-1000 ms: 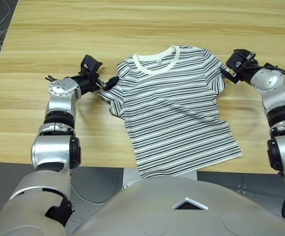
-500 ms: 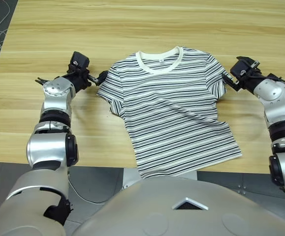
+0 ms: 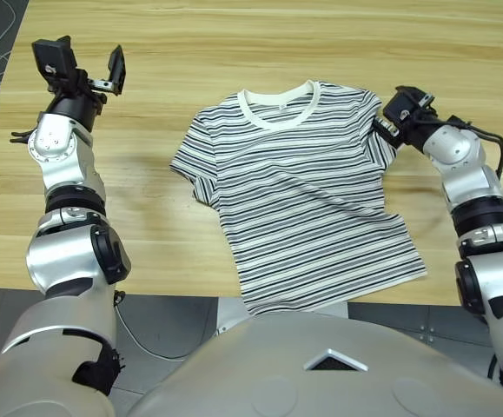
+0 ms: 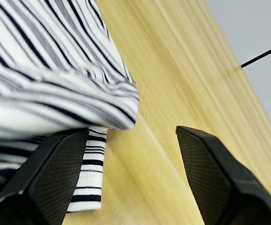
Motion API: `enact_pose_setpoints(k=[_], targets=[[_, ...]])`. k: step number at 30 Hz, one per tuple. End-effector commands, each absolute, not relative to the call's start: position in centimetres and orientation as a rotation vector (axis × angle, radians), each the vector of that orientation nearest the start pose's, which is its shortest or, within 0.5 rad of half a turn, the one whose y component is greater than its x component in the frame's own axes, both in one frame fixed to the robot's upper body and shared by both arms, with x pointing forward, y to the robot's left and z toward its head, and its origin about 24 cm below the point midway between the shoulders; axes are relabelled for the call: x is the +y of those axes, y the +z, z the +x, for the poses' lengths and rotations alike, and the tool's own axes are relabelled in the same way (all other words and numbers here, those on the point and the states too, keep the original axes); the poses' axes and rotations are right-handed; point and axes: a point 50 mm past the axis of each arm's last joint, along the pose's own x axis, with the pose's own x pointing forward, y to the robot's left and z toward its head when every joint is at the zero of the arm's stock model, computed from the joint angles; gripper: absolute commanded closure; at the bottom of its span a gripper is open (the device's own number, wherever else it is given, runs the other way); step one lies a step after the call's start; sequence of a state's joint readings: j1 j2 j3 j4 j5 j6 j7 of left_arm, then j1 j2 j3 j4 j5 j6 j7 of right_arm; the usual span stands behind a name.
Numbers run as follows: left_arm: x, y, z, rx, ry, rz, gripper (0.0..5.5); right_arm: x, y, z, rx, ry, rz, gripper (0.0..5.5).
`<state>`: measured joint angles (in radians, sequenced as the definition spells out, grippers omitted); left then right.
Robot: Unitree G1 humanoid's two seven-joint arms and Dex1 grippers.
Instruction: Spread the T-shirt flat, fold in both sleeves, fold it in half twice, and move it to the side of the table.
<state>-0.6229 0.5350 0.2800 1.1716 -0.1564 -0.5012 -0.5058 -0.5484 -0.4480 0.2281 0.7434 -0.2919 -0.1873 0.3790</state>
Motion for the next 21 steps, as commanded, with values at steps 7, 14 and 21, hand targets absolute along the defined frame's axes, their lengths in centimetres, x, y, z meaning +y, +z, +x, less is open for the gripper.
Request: enact_pose_setpoints(k=[7,14,21], targets=[[31.2,6.8,32.0,-0.053,-0.051,0.172,1.09,-16.8,8.7,35.8,0.017,0.521,-0.884,2.04],[28.8,6.7,33.3,-0.052,-0.113,0.164,1.09,-12.1,3.5,35.7,0.178,0.691,-0.866,2.04],[29.8,6.6,32.5,-0.053,-0.103,0.166,1.09,-11.5,1.1,35.4,0.32,0.685,-0.84,2.04]])
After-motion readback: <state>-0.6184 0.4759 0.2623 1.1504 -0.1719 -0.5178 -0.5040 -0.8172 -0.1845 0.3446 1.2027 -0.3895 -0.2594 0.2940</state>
